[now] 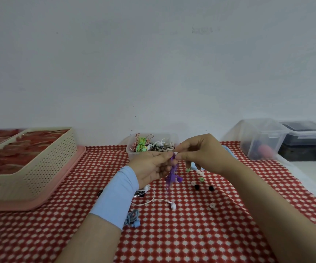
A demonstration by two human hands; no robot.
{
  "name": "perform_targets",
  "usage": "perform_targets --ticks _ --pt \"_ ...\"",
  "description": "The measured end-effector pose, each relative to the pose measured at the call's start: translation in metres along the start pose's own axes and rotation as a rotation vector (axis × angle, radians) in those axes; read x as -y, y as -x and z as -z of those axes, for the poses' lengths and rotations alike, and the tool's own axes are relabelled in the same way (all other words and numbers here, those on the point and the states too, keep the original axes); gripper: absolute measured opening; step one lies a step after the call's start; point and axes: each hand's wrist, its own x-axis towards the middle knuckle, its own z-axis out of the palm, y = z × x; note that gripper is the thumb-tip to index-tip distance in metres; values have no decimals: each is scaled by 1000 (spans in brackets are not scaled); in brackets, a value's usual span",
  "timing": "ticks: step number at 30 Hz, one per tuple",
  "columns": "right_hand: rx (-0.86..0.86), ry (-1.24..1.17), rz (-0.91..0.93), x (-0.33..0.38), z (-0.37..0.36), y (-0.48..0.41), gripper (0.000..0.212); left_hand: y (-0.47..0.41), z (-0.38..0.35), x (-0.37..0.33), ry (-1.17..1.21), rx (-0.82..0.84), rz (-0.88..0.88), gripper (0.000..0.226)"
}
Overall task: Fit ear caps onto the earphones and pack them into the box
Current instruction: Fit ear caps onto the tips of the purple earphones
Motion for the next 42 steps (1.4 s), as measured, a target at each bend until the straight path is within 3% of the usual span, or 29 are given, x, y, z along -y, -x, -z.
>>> perform_targets --ticks 20,26,34,38,42 --pt "48 -38 -14 0 1 0 11 2 3 -1 1 49 9 17" --pt "66 -149 -101 3 4 1 14 1 6 -2 -75 38 -67 23" --pt "97 -271 -253 5 2 3 19 2 5 -3 -185 -11 -213 8" --pt "148 -308 -270 4 3 3 12 5 3 -4 -221 -5 -248 15" --pt "208 -306 -275 6 8 5 26 5 2 -5 -239 7 -256 19"
